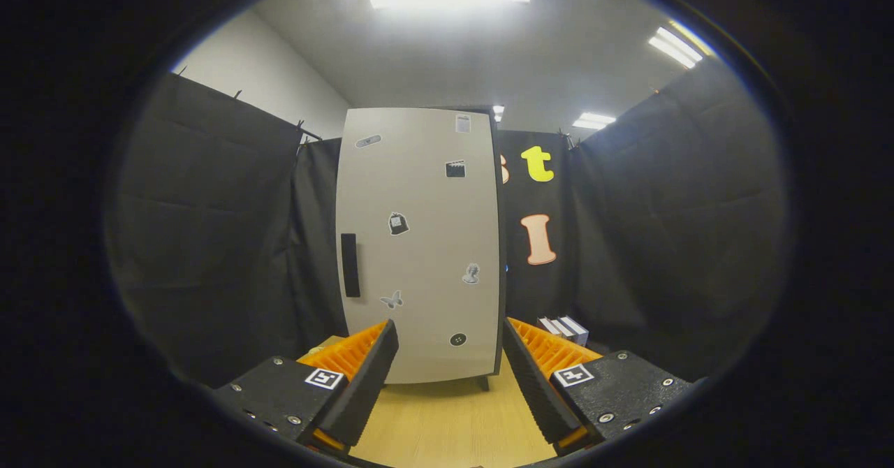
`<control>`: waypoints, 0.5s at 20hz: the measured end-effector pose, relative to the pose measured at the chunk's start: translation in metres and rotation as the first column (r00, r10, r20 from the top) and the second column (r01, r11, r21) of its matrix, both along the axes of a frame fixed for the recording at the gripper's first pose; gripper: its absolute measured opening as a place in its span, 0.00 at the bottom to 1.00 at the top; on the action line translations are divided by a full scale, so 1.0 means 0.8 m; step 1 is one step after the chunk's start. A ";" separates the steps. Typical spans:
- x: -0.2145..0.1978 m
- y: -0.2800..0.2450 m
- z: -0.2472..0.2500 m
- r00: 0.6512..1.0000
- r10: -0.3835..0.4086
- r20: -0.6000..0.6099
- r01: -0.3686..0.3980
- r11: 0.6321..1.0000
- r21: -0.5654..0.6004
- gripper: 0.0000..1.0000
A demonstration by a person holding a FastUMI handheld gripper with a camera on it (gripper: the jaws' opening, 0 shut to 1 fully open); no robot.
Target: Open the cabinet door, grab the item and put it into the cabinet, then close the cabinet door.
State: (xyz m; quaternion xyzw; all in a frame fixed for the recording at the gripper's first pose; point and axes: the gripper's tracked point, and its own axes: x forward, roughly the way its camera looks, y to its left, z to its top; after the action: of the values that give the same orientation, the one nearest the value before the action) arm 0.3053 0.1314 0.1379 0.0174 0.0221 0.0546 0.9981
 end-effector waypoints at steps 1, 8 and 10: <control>0.000 0.000 0.001 1.000 0.001 0.004 -0.001 1.000 0.003 0.93; -0.001 0.001 0.004 1.000 -0.005 0.017 0.005 1.000 0.003 0.93; -0.002 0.000 0.001 1.000 -0.007 0.011 0.007 1.000 -0.001 0.93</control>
State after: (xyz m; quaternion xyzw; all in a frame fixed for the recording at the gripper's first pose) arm 0.3040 0.1318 0.1387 0.0165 0.0165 0.0512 0.9984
